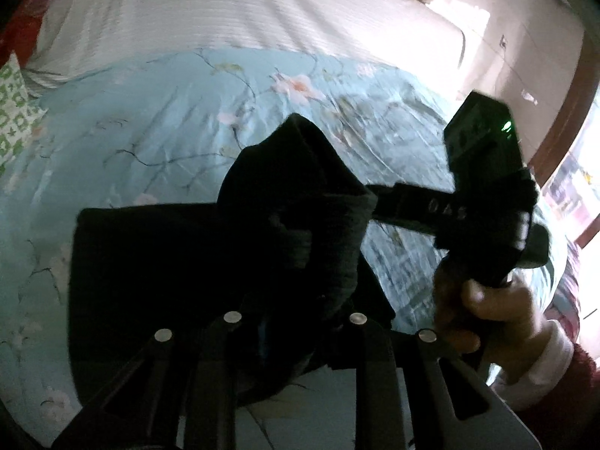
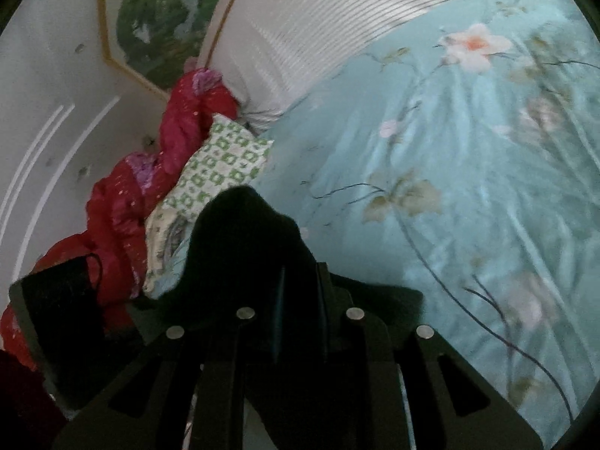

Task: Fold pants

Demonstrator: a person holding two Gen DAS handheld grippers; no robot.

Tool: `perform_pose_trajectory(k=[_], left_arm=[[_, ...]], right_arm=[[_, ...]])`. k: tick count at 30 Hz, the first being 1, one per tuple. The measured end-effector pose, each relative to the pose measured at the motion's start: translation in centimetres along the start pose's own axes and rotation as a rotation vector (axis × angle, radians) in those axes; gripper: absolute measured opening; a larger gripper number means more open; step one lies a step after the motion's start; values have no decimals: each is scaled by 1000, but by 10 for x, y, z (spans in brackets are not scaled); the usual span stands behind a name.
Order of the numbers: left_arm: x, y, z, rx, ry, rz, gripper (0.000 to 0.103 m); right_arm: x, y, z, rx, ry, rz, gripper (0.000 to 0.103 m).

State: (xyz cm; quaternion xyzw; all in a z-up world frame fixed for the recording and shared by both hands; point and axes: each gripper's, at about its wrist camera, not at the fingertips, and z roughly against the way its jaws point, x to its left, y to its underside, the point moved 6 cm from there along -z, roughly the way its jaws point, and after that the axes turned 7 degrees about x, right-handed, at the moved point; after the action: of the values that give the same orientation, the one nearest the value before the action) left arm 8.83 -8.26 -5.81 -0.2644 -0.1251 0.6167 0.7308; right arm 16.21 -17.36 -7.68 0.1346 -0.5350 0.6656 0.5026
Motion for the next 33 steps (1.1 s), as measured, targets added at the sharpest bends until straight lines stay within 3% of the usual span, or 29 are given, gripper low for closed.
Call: perform_pose_trajectory(k=[2, 4, 6, 8, 10, 18, 24, 28, 33], left_arm=[[-4, 3, -5, 9, -6, -15, 22], [-8, 5, -7, 4, -5, -30, 30], [-12, 7, -6, 3, 14, -48, 40], [-17, 9, -3, 0, 44, -65, 51], [-22, 13, 0, 2, 87, -83, 54], [-12, 26, 22, 2, 142, -62, 58], [17, 27, 44, -36, 135, 18, 61], [40, 26, 59, -59, 121, 69, 69], [72, 25, 76, -98, 88, 136, 72]], right_arm=[[-3, 2, 7, -17, 37, -10, 17], [-5, 6, 16, -31, 74, -20, 19], [-7, 11, 25, -48, 131, -43, 31], [-7, 15, 32, -74, 162, -63, 57], [-6, 20, 41, -99, 187, -74, 64], [9, 28, 64, -162, 271, -97, 76], [28, 29, 64, -169, 326, -79, 78], [44, 27, 60, -162, 352, -53, 78], [61, 20, 55, -162, 397, -16, 82]])
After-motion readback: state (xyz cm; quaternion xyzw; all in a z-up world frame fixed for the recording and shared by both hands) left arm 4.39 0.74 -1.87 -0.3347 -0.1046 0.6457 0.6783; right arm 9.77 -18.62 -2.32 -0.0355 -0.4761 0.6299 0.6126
